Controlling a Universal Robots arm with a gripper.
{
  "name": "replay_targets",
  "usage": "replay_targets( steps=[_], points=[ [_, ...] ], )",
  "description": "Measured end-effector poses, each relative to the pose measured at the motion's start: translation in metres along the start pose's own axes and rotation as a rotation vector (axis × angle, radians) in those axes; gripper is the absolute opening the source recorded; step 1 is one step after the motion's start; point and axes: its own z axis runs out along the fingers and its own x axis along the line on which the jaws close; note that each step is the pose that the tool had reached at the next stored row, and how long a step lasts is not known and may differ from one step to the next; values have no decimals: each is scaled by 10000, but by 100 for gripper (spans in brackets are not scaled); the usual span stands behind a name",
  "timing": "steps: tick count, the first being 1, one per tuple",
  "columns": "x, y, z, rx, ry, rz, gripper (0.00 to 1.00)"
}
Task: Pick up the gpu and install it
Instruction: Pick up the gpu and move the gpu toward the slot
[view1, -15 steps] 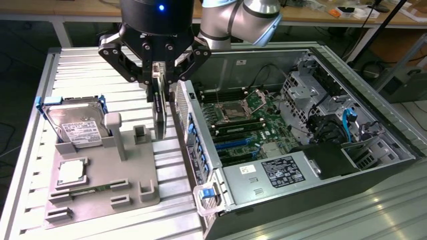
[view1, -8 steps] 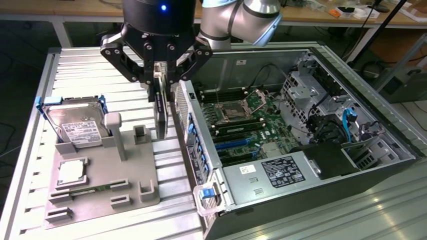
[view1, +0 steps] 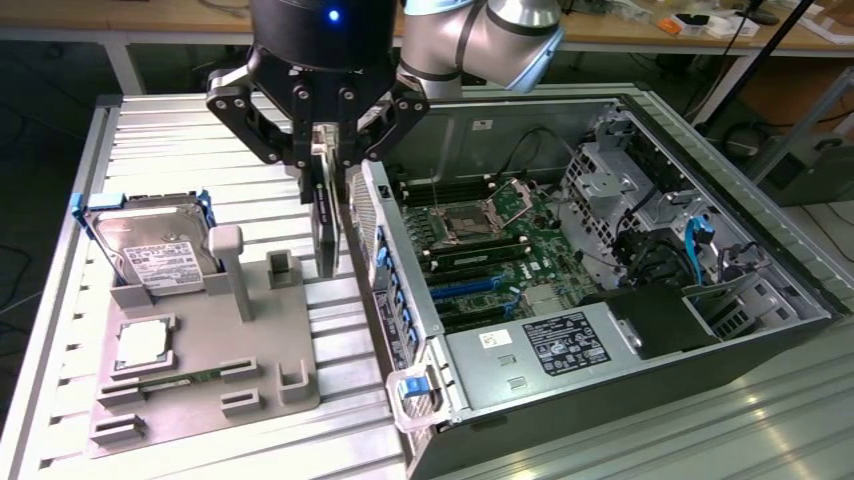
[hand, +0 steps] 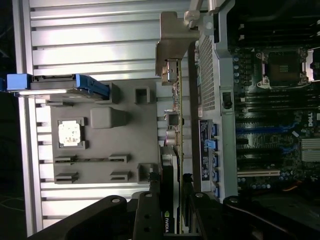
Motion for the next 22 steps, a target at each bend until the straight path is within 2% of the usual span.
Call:
replay_targets(
  steps=[22],
  points=[
    [-76, 4, -2, 0, 0, 0, 27]
  ],
)
